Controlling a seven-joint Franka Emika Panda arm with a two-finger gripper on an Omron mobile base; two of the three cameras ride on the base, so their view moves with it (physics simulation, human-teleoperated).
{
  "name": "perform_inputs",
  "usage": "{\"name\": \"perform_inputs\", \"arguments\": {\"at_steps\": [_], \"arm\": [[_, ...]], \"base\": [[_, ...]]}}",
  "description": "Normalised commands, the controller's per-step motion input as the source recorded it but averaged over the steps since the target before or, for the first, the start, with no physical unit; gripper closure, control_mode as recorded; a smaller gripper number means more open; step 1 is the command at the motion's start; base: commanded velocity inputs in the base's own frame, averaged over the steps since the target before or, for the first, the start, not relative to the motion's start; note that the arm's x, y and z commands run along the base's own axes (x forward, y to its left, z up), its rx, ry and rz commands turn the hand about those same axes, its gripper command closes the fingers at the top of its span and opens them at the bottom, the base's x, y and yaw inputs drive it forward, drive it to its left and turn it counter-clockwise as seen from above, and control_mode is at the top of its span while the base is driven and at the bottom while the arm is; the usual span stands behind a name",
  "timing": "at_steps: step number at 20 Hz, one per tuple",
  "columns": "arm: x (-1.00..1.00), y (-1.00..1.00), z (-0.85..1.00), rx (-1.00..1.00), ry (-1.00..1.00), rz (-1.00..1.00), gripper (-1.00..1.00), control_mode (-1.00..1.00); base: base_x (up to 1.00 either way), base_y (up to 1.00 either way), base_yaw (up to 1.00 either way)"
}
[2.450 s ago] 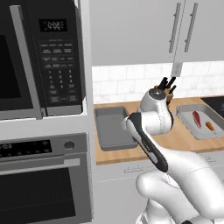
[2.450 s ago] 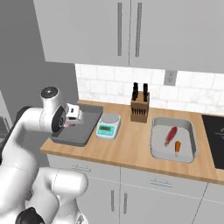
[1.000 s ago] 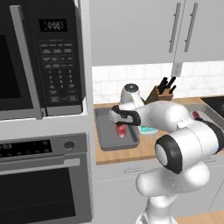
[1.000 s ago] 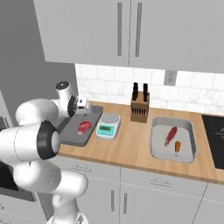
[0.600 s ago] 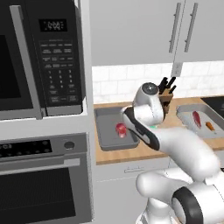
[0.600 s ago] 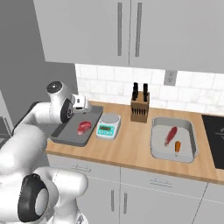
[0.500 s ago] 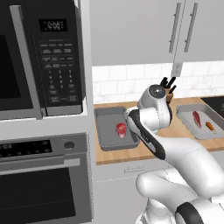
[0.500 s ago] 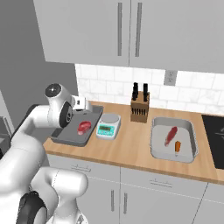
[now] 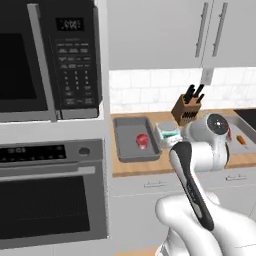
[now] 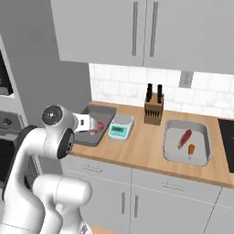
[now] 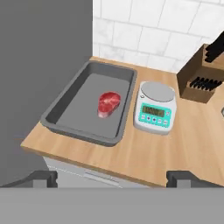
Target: Place one carrot and one steak in each tupperware on the nearby counter, to pack two identical lunches.
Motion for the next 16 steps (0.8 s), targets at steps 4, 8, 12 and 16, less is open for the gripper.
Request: {"name": "perform_inputs", "arguments": {"at_steps": [4, 8, 12, 16], "arm": [[0.00, 0.00, 0.00, 0.00, 0.00, 0.00, -1.00, 1.00], [0.00, 0.00, 0.00, 0.00, 0.00, 0.00, -1.00, 1.00], [0.00, 0.00, 0.00, 0.00, 0.00, 0.00, -1.00, 1.00], [0.00, 0.00, 0.00, 0.00, 0.00, 0.00, -1.00, 1.00]], "base": [[-1.00, -0.01, 0.47], [-0.67, 0.00, 0.69], [-0.38, 0.02, 0.81], [-0.14, 0.19, 0.88]]}}
